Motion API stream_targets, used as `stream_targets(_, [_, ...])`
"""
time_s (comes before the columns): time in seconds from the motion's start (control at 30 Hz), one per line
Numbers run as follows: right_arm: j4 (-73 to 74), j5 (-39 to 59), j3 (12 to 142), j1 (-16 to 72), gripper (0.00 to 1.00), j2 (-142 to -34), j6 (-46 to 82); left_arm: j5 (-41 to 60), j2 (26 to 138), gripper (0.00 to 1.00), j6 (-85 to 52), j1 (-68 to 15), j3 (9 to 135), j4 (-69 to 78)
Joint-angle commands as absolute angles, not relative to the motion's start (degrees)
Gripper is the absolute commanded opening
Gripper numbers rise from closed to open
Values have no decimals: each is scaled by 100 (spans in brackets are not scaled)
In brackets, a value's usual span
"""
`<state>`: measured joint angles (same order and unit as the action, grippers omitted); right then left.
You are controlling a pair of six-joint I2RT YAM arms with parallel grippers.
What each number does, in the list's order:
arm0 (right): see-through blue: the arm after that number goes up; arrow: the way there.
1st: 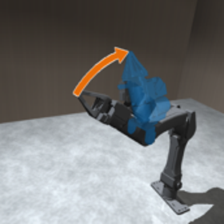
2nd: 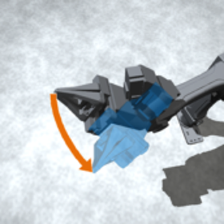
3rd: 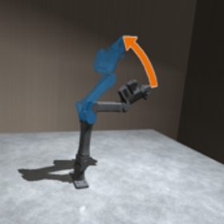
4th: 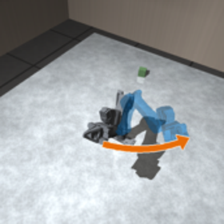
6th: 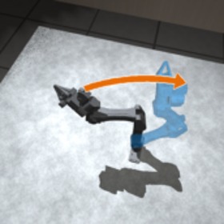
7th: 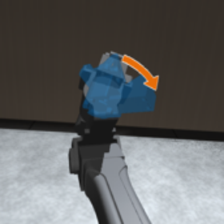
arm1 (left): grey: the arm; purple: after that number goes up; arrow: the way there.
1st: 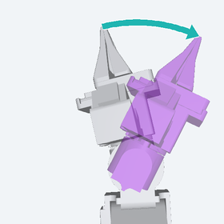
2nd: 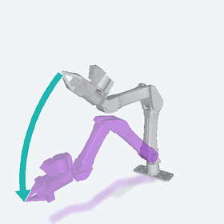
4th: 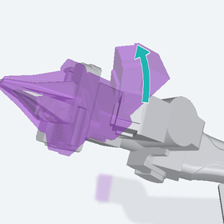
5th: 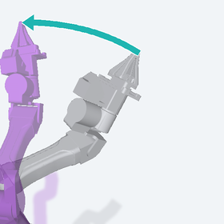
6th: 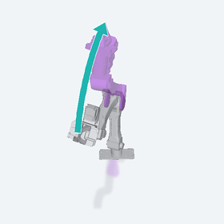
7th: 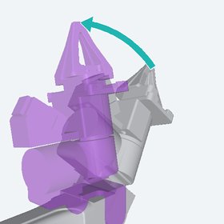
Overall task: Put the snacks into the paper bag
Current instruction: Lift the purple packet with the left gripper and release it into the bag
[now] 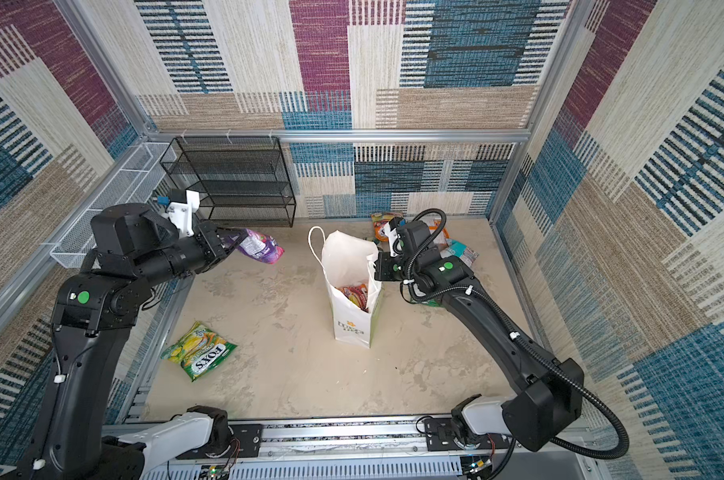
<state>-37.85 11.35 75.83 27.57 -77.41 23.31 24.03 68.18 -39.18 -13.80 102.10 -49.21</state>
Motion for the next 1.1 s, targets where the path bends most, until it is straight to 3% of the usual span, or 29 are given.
stream_targets(0.0, [-3721, 1080, 7655, 2756, 0, -7761, 2294, 2259, 7145, 0, -3628, -1855, 10871, -4840])
stream_targets(0.4, [-3722, 1107, 7647, 2758, 0, -7769, 2348, 1282, 8871, 0, -3106, -4035, 13047, -5269])
stream_targets(1.07, [-3893, 924, 7712, 2754, 0, -7681, 2312, -74, 10587, 0, -2424, -4746, 13394, -6092])
